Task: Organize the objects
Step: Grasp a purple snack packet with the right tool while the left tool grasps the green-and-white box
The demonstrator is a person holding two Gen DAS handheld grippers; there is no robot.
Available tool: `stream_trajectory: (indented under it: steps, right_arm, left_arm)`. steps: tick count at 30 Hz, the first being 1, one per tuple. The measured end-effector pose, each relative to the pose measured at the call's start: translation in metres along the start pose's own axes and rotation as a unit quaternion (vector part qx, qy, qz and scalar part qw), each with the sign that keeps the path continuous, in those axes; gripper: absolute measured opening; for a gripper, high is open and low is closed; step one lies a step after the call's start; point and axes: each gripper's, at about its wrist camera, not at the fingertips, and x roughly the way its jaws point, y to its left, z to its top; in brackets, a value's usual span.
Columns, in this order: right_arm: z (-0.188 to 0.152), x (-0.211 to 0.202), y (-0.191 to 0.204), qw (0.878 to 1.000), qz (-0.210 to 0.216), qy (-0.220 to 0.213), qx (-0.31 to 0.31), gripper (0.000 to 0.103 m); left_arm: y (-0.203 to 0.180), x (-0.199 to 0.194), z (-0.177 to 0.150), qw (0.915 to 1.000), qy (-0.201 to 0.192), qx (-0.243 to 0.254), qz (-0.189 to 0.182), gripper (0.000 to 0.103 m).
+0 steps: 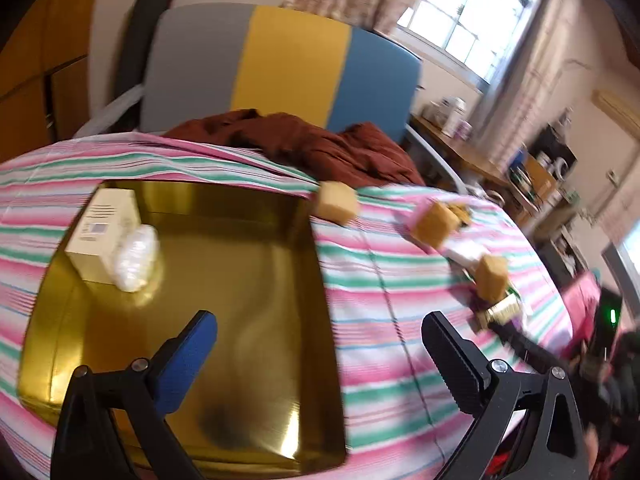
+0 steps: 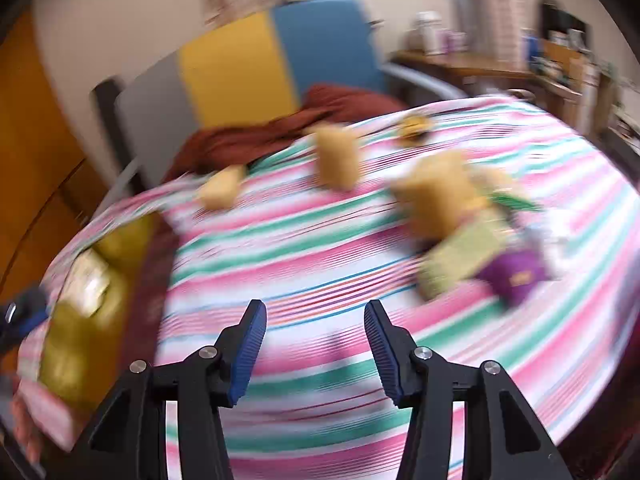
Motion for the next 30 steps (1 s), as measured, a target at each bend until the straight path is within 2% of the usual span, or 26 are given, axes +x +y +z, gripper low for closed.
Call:
stream_trajectory:
  steps: [5, 8, 9, 13, 20, 21, 24, 26, 27, 30]
  right_arm:
    - [0.03, 0.005, -0.071, 0.995, -0.064, -0.03, 0.064, 0.052]
    - [0.044, 0.017, -0.102, 0.992, -0.069, -0.03, 0.097, 0.051]
    - [0.047, 0.021, -0.11, 0.992, -0.065, -0.027, 0.106, 0.051]
    - [0.049, 0.04, -0.12, 0.993, -0.02, -0.001, 0.115, 0.037]
    - [0.013, 0.033, -0.08, 0.992, 0.078, 0.031, 0.089, 0.037]
    - [0.008, 0.026, -0.078, 0.993, 0.081, 0.029, 0.079, 0.037]
    - [0.006, -0.001, -0.086, 0.997, 0.044, -0.016, 0.054, 0.045]
    - [0.01, -0.009, -0.097, 0.999, -0.002, -0.037, 0.04, 0.052]
    - [0.014, -0.008, -0.105, 0.999, -0.022, -0.035, 0.033, 0.052]
    - [0.022, 0.006, -0.118, 0.999, -0.039, -0.014, 0.02, 0.052]
  left_arm:
    - [-0.029, 0.005, -0.015, 0.9993, 0.019, 0.026, -0.019, 0.103]
    - [-0.039, 0.01, -0.022, 0.9987, 0.031, 0.035, -0.019, 0.103]
    - [-0.041, 0.011, -0.024, 0.9985, 0.034, 0.037, -0.02, 0.103]
    - [-0.047, 0.017, -0.029, 0.9978, 0.046, 0.045, -0.016, 0.103]
    - [-0.058, 0.025, -0.028, 0.9972, 0.053, 0.048, -0.021, 0.103]
    - [-0.06, 0.025, -0.028, 0.9971, 0.053, 0.05, -0.022, 0.103]
    - [-0.066, 0.027, -0.03, 0.9965, 0.055, 0.058, -0.025, 0.103]
    - [-0.069, 0.03, -0.031, 0.9961, 0.061, 0.058, -0.027, 0.103]
    - [-0.07, 0.031, -0.031, 0.996, 0.064, 0.057, -0.029, 0.103]
    - [-0.075, 0.036, -0.033, 0.9957, 0.07, 0.053, -0.03, 0.103]
